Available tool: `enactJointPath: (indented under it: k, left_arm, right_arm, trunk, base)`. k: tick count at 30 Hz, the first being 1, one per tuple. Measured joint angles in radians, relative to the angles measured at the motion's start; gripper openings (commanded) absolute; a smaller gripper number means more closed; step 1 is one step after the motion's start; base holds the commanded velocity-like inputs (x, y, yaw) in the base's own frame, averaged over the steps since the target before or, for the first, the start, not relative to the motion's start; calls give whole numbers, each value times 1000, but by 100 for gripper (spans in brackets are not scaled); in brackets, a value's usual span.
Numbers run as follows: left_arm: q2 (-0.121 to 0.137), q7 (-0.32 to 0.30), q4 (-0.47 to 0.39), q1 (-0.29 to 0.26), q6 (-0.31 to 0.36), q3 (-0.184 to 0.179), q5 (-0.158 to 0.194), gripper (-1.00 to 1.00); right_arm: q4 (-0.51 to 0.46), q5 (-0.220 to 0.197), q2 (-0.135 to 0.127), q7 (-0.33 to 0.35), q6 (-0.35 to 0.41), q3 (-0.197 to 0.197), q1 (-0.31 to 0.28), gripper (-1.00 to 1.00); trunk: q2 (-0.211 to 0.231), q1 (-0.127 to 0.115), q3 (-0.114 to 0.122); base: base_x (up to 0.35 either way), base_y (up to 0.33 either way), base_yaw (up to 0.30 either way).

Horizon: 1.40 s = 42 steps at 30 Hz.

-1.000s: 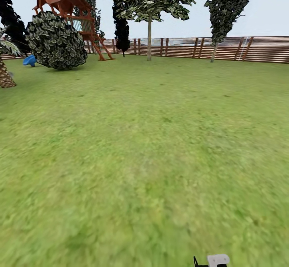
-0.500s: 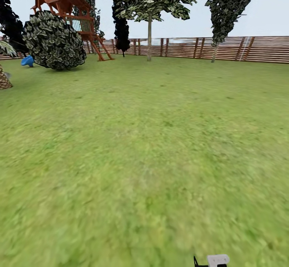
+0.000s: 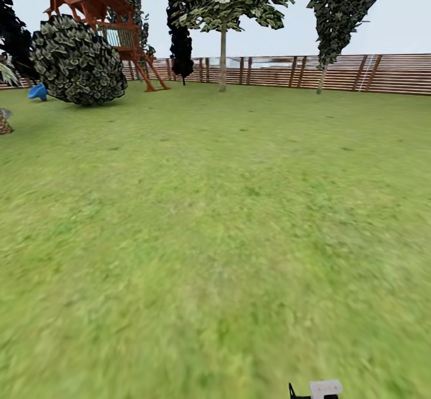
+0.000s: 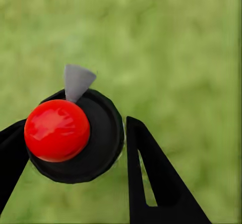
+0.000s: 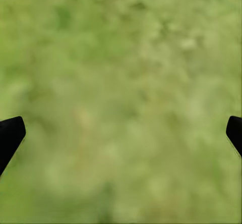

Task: In the garden, pick up the pesticide atomizer on the floor and spray pesticide onto both trees until each tree trunk is fully covered.

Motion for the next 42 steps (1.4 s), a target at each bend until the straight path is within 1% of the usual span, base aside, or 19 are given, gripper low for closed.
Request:
enactJointPath:
  k: [42]
  left_arm:
    - [0, 0, 0, 8, 0, 1, 0, -100]
  right_arm:
    - [0, 0, 0, 0, 0, 0, 0, 100]
  trunk:
    - [0, 0, 0]
  base:
    - [338, 0, 0]
